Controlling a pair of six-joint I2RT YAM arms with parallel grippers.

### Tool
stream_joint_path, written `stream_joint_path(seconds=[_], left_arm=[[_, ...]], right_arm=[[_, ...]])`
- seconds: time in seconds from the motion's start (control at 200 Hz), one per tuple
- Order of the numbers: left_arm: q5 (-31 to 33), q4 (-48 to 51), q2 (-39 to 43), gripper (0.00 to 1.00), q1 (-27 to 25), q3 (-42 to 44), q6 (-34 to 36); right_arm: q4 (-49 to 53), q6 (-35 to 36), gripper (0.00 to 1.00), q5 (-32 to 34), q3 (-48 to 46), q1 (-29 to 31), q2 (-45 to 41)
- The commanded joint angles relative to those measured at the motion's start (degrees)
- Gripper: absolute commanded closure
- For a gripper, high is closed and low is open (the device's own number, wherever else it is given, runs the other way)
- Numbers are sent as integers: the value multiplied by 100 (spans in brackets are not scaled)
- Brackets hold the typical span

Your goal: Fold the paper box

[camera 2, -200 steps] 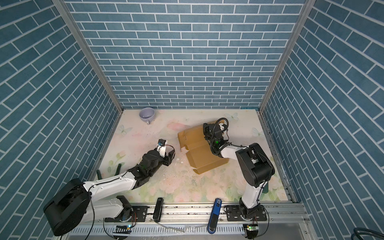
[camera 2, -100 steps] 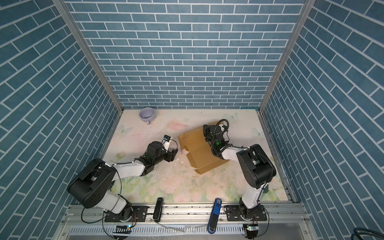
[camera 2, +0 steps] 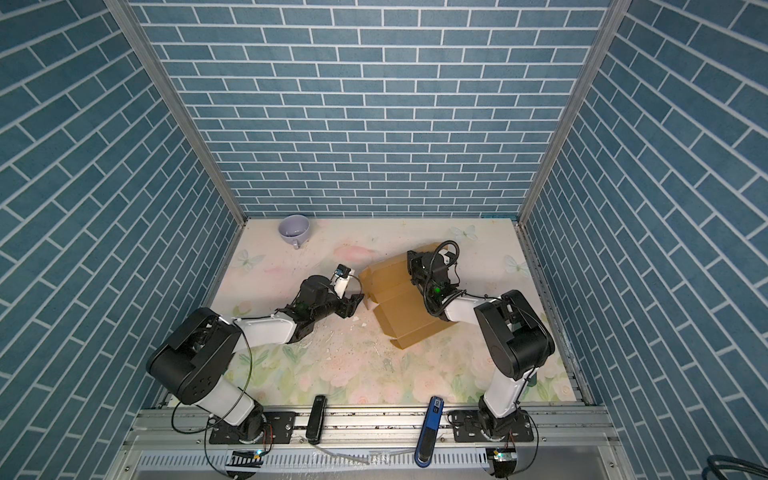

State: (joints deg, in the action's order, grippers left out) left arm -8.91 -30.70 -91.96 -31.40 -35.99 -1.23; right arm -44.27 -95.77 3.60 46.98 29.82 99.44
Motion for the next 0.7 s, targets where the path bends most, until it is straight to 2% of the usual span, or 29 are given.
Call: stream_joint_path(seconds=[0.0, 0.695], left_arm=[[-200, -86, -88, 29, 28, -127, 86], [-565, 24, -413, 40, 16, -547, 88]], right_arm=[[-32, -258, 100, -42, -187, -23, -135], [-284, -390, 100, -26, -348, -20, 45]])
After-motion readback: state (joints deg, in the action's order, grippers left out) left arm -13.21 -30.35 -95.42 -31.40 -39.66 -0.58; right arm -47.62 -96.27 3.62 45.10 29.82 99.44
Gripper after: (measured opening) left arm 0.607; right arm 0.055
